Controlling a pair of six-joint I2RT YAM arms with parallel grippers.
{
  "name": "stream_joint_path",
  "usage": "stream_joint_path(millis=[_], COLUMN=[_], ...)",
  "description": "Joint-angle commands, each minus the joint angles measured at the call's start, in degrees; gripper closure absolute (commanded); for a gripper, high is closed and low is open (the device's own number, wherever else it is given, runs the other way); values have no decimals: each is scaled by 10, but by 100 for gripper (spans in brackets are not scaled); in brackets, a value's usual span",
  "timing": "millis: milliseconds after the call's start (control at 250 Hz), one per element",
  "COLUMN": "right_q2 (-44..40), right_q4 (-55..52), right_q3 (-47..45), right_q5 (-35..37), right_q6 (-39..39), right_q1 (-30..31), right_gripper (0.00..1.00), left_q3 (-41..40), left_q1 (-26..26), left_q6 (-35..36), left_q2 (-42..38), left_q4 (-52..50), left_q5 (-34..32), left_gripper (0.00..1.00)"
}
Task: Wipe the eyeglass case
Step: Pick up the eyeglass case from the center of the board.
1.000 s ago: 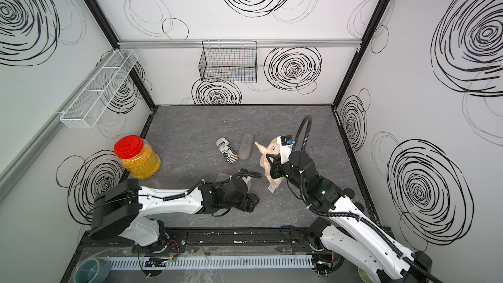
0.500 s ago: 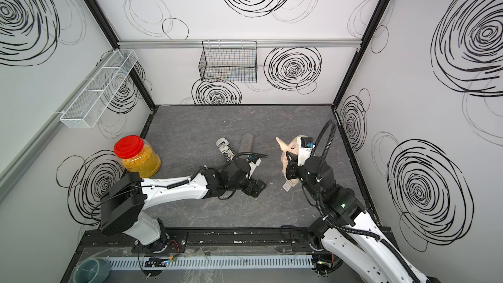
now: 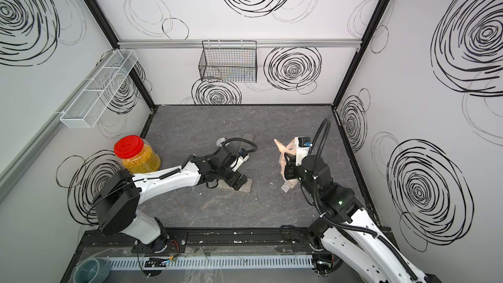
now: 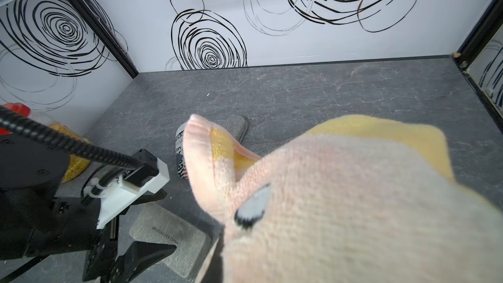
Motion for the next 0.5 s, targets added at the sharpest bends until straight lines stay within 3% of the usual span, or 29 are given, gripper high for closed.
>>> stream_joint_path(millis=[0,495], right_q2=[-1,0], right_q4=[-3,-4], right_q3=[7,3], right_q5=[-5,-12], right_q6=[4,-1], right_q1=[-1,-1], right_gripper=[96,96], left_q3=[21,30], left_q1=[5,7], left_q6=[30,18], left_q2=[24,61], left_q4=[-14,-53], left_q5=[2,62], left_gripper=[1,0])
